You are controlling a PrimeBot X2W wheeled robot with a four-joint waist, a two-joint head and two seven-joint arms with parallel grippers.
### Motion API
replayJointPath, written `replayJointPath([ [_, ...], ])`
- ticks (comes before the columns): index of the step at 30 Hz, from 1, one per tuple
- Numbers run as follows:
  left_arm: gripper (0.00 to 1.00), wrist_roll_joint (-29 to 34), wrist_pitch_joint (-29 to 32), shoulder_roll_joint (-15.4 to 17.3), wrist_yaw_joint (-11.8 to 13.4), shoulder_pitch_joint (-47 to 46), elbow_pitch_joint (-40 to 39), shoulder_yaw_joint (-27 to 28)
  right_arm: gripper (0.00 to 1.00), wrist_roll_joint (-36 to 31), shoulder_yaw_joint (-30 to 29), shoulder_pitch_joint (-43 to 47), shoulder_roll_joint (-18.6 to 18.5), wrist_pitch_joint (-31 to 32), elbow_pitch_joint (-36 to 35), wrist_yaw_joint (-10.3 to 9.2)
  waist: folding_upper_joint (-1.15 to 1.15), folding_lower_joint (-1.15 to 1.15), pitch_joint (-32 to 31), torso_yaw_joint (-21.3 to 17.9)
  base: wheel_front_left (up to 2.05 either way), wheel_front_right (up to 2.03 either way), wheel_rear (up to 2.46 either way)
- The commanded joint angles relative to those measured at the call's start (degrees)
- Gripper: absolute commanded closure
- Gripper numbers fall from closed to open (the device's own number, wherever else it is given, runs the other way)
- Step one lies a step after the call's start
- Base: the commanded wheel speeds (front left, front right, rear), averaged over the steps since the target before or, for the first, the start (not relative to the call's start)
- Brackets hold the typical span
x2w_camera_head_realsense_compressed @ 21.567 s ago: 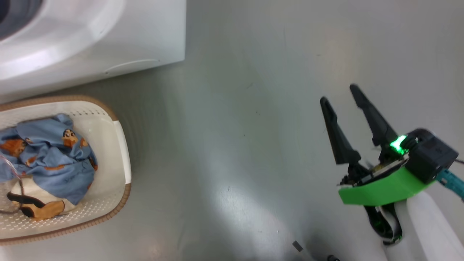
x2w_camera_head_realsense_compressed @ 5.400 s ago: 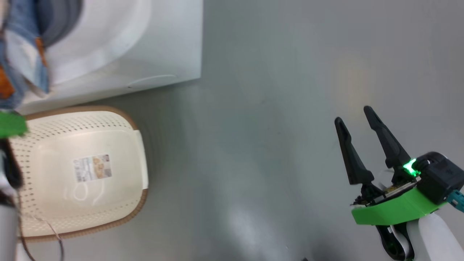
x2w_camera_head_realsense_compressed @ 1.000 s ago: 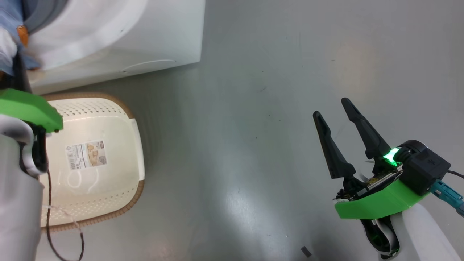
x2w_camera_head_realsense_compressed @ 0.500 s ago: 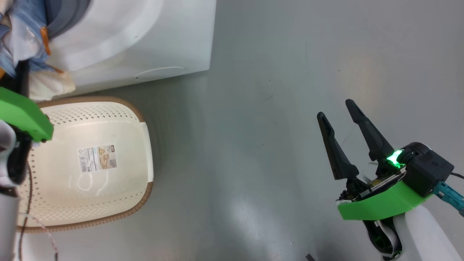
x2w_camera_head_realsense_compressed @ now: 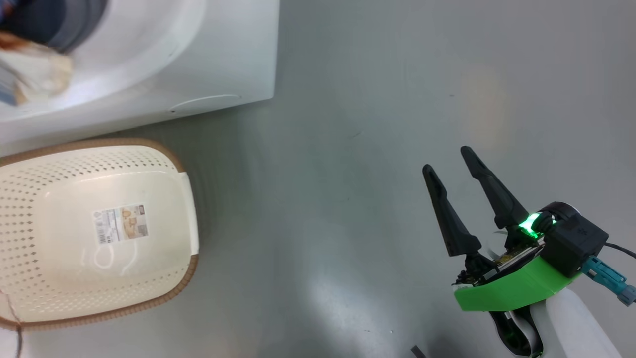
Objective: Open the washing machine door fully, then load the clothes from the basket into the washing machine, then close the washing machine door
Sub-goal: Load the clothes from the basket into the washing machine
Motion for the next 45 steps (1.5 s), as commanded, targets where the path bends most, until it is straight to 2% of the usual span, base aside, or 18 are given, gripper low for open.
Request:
replayJointPath([
  [1,1.0,0.79,-0.26,3.84,0.21,-3.72,0.25,2.72,0.0,0.49,1.55,1.08,0.06,-0.69,-1.34,0.09,0.0,0.0,0.77,-0.93,0.0,0.0,0.0],
  [12,1.0,3.77,-2.34,5.07,0.86,-15.02,10.84,1.91,0.0,1.17,2.7,-0.54,0.42,-0.69,-1.29,0.09,0.0,0.0,3.82,-3.9,0.0,0.0,0.0],
  [15,1.0,5.95,-3.77,5.58,1.77,-18.68,14.18,1.18,0.0,1.36,3.23,-1.2,0.52,-0.69,-1.33,0.09,0.0,0.0,5.22,-4.98,0.0,0.0,0.0],
  [26,1.0,15.8,-14.95,9.97,6.8,-31.85,22.88,-0.2,0.0,2.77,5.72,-4.0,1.41,-0.69,-1.0,0.09,0.0,0.0,9.73,-9.78,0.0,0.0,0.0],
  [28,1.0,17.05,-17.87,10.05,8.27,-33.48,23.66,-0.12,0.0,2.9,6.05,-4.28,1.56,-0.69,-0.96,0.09,0.0,0.0,10.25,-10.17,0.0,0.0,0.0],
  [31,1.0,17.1,-21.8,9.55,8.88,-34.99,24.29,0.27,0.0,3.04,6.49,-4.76,1.74,-0.69,-0.91,0.09,0.0,0.0,11.01,-10.64,0.0,0.0,0.0],
  [39,1.0,13.89,-21.69,7.27,8.43,-34.64,27.31,1.03,0.0,3.45,7.0,-5.66,1.85,-0.69,-0.82,0.09,0.0,0.0,12.35,-11.0,0.0,0.0,0.0],
  [45,1.0,11.3,-20.51,6.5,6.62,-34.03,27.89,1.22,0.0,3.47,6.92,-5.95,1.57,-0.69,-0.65,0.09,0.0,0.0,12.49,-10.24,0.0,0.0,0.0],
])
